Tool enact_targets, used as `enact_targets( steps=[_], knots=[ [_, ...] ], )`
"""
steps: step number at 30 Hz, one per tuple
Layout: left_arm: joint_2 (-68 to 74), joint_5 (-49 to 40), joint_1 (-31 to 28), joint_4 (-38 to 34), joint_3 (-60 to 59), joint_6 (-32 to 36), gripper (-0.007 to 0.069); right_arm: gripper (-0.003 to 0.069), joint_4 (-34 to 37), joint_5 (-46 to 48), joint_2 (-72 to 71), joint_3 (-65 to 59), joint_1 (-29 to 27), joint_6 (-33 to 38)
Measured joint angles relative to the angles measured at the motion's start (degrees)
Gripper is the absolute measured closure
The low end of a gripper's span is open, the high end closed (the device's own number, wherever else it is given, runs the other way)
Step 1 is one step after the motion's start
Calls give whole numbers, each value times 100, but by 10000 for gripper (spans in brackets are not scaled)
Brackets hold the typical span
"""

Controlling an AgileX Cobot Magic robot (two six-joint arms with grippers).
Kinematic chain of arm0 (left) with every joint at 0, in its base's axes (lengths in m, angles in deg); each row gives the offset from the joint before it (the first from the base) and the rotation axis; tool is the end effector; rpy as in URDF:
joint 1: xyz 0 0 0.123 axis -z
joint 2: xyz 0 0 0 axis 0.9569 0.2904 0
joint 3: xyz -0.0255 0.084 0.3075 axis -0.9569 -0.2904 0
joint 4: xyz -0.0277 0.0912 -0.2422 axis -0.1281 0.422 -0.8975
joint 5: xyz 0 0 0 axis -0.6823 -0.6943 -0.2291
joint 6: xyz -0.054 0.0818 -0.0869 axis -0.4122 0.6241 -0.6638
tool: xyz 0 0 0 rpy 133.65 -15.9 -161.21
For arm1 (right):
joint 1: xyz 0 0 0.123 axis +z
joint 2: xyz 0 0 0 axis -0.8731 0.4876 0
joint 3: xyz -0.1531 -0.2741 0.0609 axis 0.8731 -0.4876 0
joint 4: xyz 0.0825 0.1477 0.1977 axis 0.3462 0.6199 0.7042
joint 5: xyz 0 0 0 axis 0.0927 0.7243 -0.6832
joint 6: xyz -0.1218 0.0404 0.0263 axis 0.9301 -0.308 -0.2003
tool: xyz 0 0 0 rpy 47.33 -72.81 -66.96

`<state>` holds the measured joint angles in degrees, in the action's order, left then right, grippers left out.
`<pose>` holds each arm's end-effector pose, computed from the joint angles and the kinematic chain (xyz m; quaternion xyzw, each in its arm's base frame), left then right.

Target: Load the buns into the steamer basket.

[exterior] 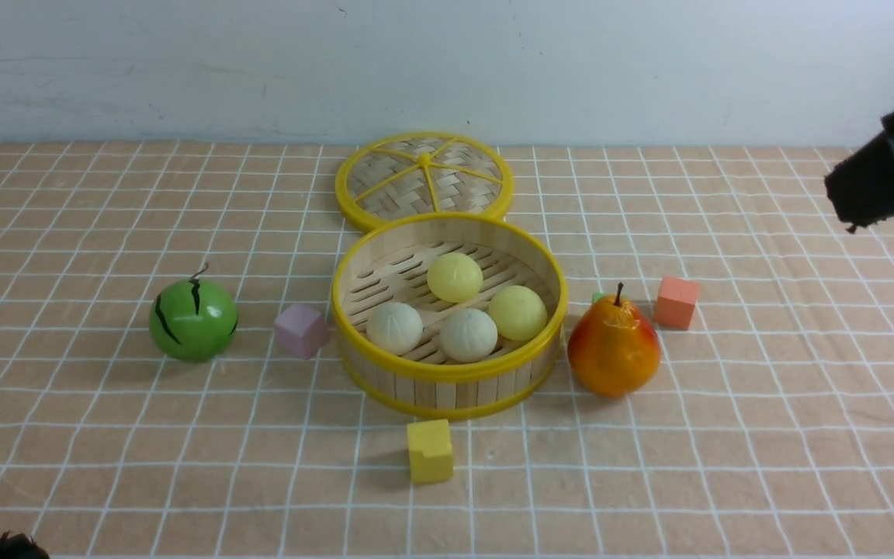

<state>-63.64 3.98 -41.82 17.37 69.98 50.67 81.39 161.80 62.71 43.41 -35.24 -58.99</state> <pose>0.0431 -0.0389 0.2738 0.1424 0.7065 -0.2895 0.6299 0.1955 0.1109 0.4658 -0.1942 0.9078 0.1480 0.3411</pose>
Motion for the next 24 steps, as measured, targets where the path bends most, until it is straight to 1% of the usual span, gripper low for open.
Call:
enact_targets(
  steps=[2, 3, 4, 5, 6, 7, 12, 13, 14, 16, 18, 19, 22, 24],
  knots=[
    [0, -1, 0, 0, 0, 0, 536, 662, -203, -103, -477, -480, -246, 41],
    [0, -1, 0, 0, 0, 0, 536, 662, -214, -159, -530, -546, -274, 47],
    [0, -1, 0, 0, 0, 0, 536, 662, -251, -502, -961, -1094, -529, 54],
    [0, -1, 0, 0, 0, 0, 536, 662, -233, -791, -1252, -1588, -660, 67],
    [0, -1, 0, 0, 0, 0, 536, 662, -228, -872, -1408, -1693, -694, 67],
    [0, -1, 0, 0, 0, 0, 536, 662, -194, -1707, -2096, -2783, -1007, 67],
    [0, -1, 0, 0, 0, 0, 536, 662, -102, -4140, -4481, -5860, -1841, 67],
    [0, -1, 0, 0, 0, 0, 536, 662, -93, -4528, -4983, -6563, -1998, 67],
    [0, -1, 0, 0, 0, 0, 536, 662, -93, -4601, -5056, -6673, -2019, 67],
    [0, -1, 0, 0, 0, 0, 536, 662, -125, -5188, -5718, -7714, -2162, 67],
    [0, -1, 0, 0, 0, 0, 536, 662, -133, -5507, -6192, -8485, -2197, 67],
    [0, -1, 0, 0, 0, 0, 536, 662, -133, -5516, -6353, -8691, -2202, 61],
    [0, -1, 0, 0, 0, 0, 536, 661, -213, -5167, -6668, -8858, -2213, -2],
    [0, -6, 0, 0, 0, 0, 536, 661, -275, -5097, -6712, -8847, -2213, -14]
  ],
)
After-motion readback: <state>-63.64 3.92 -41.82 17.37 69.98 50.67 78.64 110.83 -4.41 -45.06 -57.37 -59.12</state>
